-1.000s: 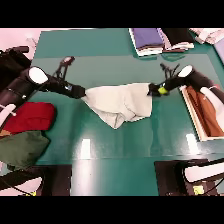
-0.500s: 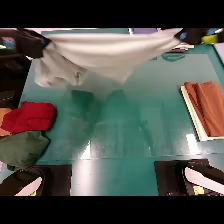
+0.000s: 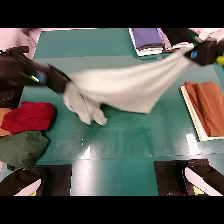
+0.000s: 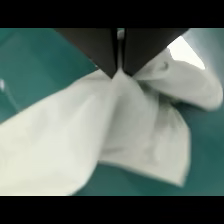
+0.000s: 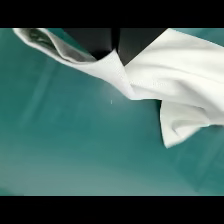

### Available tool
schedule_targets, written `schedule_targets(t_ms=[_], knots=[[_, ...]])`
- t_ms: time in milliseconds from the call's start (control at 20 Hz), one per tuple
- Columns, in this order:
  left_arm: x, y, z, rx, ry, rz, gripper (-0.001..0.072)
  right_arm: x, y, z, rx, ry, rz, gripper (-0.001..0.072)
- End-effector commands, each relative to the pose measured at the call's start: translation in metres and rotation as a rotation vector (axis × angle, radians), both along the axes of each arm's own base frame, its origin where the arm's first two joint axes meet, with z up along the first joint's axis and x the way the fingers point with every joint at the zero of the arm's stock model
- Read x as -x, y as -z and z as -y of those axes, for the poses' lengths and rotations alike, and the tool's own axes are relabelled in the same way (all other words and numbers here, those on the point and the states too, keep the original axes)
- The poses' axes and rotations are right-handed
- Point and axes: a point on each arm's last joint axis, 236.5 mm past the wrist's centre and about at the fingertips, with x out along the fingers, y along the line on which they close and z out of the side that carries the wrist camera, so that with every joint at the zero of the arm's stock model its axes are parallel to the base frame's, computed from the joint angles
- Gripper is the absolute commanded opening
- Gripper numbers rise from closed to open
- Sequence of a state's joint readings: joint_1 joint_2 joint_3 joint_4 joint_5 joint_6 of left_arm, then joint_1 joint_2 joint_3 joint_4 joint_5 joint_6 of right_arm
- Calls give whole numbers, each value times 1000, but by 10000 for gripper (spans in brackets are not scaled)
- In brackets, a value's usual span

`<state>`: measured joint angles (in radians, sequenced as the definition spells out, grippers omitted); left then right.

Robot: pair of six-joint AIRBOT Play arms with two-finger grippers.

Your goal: Fold the shirts.

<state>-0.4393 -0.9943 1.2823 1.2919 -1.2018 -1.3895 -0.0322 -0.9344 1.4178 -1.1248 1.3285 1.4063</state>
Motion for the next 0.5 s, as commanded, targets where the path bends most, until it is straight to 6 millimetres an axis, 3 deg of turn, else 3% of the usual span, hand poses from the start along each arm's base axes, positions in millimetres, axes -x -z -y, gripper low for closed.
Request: schedule_targets(t_ms=[0, 50, 100, 200, 300, 450], knots=[[58, 105, 15, -100, 104, -258, 149, 14, 61, 10, 12, 35, -143, 15], [70, 119, 18, -83, 98, -320, 448, 16, 70, 11, 11, 39, -167, 15], [76, 128, 16, -78, 68, -362, 558, 16, 76, 11, 10, 41, -177, 15], [69, 122, 12, -82, 54, -341, 559, 15, 82, 12, 6, 47, -182, 15], [38, 88, -3, -38, -21, -254, 559, 13, 81, 12, 5, 48, -178, 15], [-28, 38, -61, 34, -241, -96, 559, 11, 80, 12, 4, 52, -169, 16]])
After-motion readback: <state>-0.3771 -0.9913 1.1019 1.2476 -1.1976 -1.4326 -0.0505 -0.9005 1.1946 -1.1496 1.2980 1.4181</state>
